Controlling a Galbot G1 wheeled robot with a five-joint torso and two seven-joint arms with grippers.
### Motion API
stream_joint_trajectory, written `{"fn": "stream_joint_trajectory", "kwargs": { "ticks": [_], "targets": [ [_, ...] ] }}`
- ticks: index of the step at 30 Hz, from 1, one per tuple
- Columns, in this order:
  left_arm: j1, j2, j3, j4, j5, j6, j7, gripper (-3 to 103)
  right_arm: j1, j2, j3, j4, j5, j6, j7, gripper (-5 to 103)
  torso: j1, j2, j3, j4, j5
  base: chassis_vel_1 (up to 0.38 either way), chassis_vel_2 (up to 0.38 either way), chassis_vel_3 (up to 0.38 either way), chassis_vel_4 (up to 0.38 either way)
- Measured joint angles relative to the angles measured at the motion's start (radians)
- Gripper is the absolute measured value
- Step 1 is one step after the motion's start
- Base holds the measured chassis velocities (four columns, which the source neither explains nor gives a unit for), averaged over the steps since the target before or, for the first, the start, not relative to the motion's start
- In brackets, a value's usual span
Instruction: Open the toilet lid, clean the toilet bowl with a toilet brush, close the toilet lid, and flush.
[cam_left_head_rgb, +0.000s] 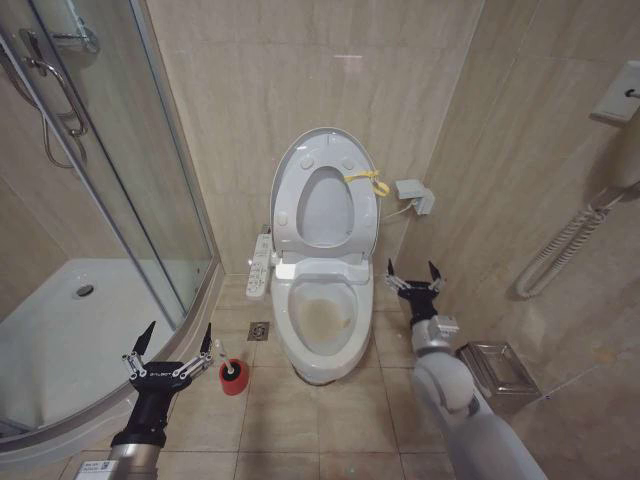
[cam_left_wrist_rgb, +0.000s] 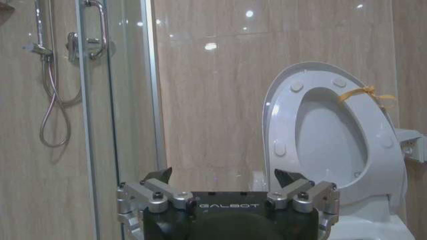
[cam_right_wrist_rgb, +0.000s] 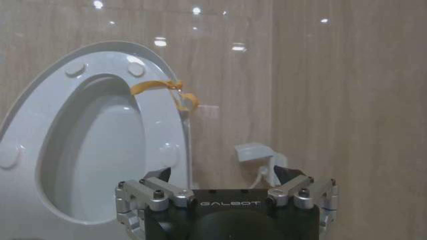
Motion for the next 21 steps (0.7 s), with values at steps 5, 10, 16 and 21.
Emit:
{"fn": "stream_joint_trajectory", "kwargs": {
  "ticks": [5, 10, 16, 21],
  "targets": [
    [0.0, 0.0, 0.0, 0.0, 0.0, 0.0, 0.0, 100, -0.109, 0.031, 0.047, 0.056, -0.042, 0.014, -0.001, 100, 0.0, 0.0, 0.0, -0.0001, -0.0001, 0.0, 0.0, 0.0, 0.0],
    [0.0, 0.0, 0.0, 0.0, 0.0, 0.0, 0.0, 100, -0.167, 0.061, 0.061, 0.094, -0.074, 0.019, -0.001, 100, 0.0, 0.0, 0.0, -0.0001, -0.0001, 0.0, 0.0, 0.0, 0.0],
    [0.0, 0.0, 0.0, 0.0, 0.0, 0.0, 0.0, 100, -0.218, 0.104, 0.069, 0.131, -0.106, 0.026, -0.007, 100, 0.0, 0.0, 0.0, 0.0001, -0.0002, 0.0, 0.0, 0.0, 0.0],
    [0.0, 0.0, 0.0, 0.0, 0.0, 0.0, 0.0, 100, -0.264, 0.139, 0.075, 0.17, -0.119, 0.03, -0.039, 100, 0.0, 0.0, 0.0, -0.0001, -0.0002, 0.0, 0.0, 0.0, 0.0]
  ]
}}
